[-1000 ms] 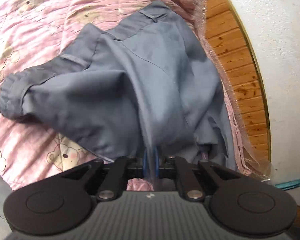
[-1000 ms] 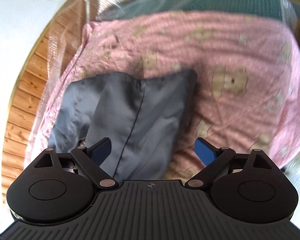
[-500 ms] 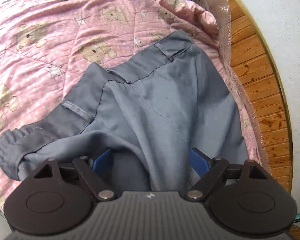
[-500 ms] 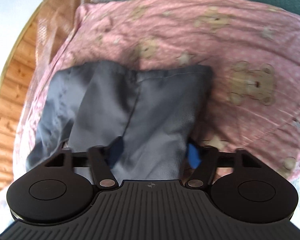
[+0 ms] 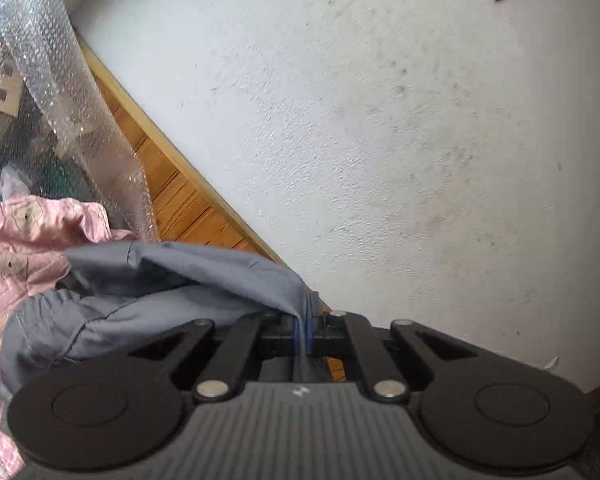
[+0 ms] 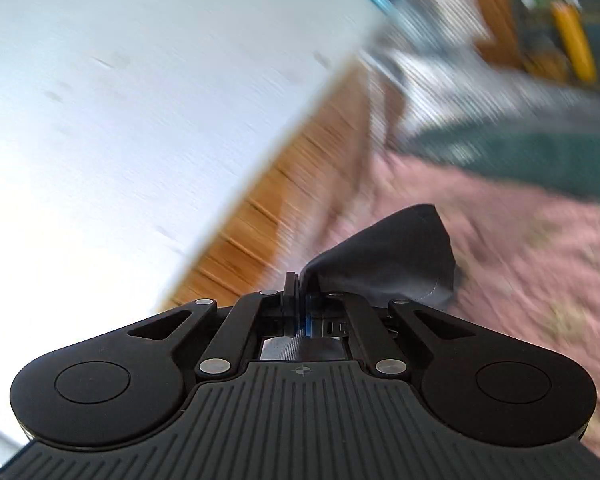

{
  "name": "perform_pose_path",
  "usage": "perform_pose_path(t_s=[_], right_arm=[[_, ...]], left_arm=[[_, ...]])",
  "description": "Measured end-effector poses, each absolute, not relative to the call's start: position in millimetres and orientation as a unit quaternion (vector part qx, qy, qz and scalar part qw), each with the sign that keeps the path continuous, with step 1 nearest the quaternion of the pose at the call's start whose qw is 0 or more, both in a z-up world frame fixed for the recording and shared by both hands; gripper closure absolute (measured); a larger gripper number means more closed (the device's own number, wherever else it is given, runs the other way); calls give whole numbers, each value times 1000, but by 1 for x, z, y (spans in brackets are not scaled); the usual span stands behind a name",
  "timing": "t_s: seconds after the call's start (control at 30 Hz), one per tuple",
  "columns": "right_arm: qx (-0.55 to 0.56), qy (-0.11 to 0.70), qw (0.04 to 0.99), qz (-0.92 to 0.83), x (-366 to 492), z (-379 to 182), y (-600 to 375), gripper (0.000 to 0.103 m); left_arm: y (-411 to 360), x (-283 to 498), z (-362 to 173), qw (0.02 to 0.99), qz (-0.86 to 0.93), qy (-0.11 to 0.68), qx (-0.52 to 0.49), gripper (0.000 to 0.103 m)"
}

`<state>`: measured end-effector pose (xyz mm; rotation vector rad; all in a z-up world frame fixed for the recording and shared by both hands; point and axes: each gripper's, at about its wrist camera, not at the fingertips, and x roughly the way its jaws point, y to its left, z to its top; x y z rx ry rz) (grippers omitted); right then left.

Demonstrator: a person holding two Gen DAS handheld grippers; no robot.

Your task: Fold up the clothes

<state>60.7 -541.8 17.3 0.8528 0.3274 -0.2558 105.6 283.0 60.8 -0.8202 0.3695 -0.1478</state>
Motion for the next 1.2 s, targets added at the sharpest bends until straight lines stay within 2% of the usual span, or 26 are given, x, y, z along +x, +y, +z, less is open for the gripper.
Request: perform_pose_path(t_s=[0.1, 0.23, 0.3, 0.37, 0.43, 0.5, 0.53, 0.57, 0.7, 0.77, 0.9, 0.97, 1.03, 1.07, 1.1, 1.2], right_arm=[[404, 162, 891, -131, 30, 5, -535, 103], [385, 269, 862, -188, -3, -88, -520, 103], [373, 337, 835, -225, -15, -145, -510, 103], [389, 394, 790, -263, -30, -199, -512, 103], [411, 409, 765, -281, -47, -227, -515, 103], [414, 398, 768, -283, -57, -225, -517, 102], [410, 395, 771, -286, -58, -221, -520, 102], [406, 393, 773, -289, -60, -217, -523, 103], [389, 383, 774, -321, -61, -212, -542, 103], [374, 395, 771, -331, -64, -213, -549, 103], [328, 416, 778, -338, -74, -202, -552, 102], [288, 406, 795, -347, -74, -184, -548, 89], [255, 381, 818, -348, -72, -163, -542, 85], [244, 360, 833, -344, -69, -151, -536, 75], [234, 350, 846, -328, -61, -144, -529, 70], [217, 350, 872, -266, -30, -139, -511, 68]], left_arm=[[300, 49, 10, 892, -31, 225, -392, 100], [304, -4, -108, 844, 48, 346, -408, 98], [302, -13, -156, 818, 78, 393, -413, 93], [300, -19, -184, 808, 106, 415, -404, 80], [302, -25, -190, 808, 122, 402, -413, 77], [308, -29, -188, 809, 137, 381, -426, 68], [313, -31, -187, 808, 147, 372, -433, 58], [317, -33, -186, 807, 157, 363, -439, 54], [330, -38, -195, 797, 196, 340, -458, 53], [335, -46, -198, 790, 225, 337, -461, 74], [337, -54, -178, 804, 228, 320, -446, 67], [337, -57, -166, 814, 224, 312, -436, 69], [337, -60, -153, 823, 220, 303, -426, 68], [337, -61, -147, 828, 218, 299, -421, 65], [337, -63, -141, 833, 215, 295, -416, 63], [325, -49, -131, 846, 184, 300, -399, 58]])
